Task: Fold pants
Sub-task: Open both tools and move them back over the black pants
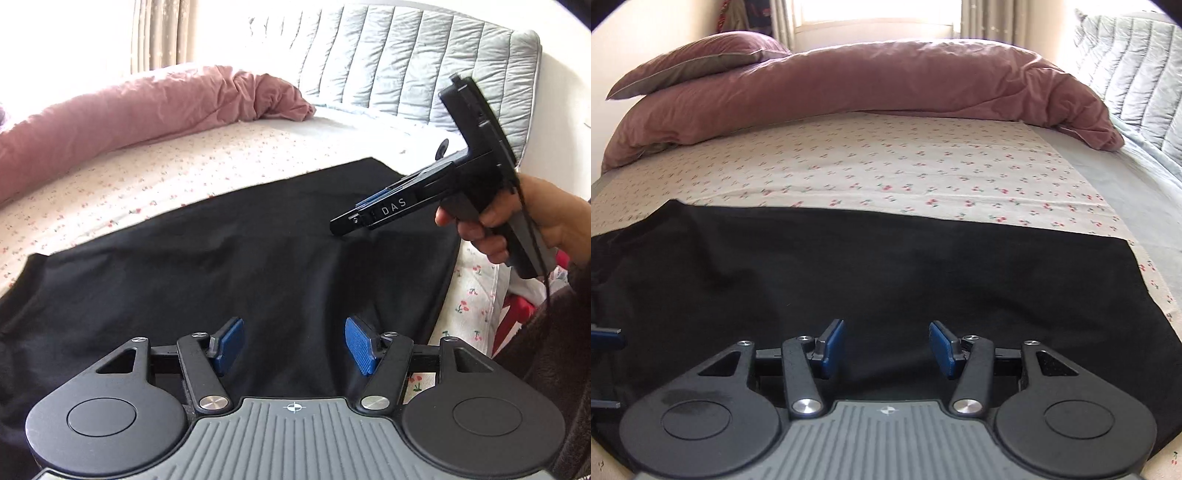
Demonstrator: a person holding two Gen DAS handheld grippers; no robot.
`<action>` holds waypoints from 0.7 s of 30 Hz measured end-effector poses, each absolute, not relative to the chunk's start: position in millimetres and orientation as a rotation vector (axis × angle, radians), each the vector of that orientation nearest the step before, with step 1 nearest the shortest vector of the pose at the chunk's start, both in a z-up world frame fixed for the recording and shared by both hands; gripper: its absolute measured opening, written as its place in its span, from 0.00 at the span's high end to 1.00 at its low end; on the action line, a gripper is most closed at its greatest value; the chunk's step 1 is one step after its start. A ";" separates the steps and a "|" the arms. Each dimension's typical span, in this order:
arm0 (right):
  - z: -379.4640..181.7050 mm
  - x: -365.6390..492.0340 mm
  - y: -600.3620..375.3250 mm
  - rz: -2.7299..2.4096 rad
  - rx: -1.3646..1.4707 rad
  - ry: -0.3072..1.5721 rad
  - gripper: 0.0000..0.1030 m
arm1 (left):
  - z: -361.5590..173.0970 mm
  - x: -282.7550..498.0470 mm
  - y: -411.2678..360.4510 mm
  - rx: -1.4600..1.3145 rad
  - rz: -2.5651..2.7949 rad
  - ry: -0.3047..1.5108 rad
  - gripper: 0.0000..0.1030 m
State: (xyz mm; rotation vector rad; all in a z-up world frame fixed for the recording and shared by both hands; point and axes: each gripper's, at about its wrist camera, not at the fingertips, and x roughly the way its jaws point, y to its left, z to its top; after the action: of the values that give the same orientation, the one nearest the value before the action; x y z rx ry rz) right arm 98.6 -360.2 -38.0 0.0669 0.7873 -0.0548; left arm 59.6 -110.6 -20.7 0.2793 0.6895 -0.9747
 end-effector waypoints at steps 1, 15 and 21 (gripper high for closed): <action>-41.5 97.6 -354.9 -0.043 0.055 0.800 0.50 | -29.5 58.6 -115.2 0.298 -0.986 0.720 0.41; -37.3 20.5 -413.7 -0.263 0.166 0.673 0.36 | -26.1 28.2 -63.4 0.206 -1.107 0.722 0.40; -43.8 -5.5 -464.7 -0.445 0.264 0.645 0.34 | -21.7 47.9 -54.5 0.135 -1.011 0.729 0.34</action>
State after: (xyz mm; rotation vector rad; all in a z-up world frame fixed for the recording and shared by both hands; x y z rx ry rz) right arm -5.5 -464.7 -43.8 0.2635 0.6449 -0.4451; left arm 47.9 -54.5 -21.7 0.1349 0.7286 -1.0105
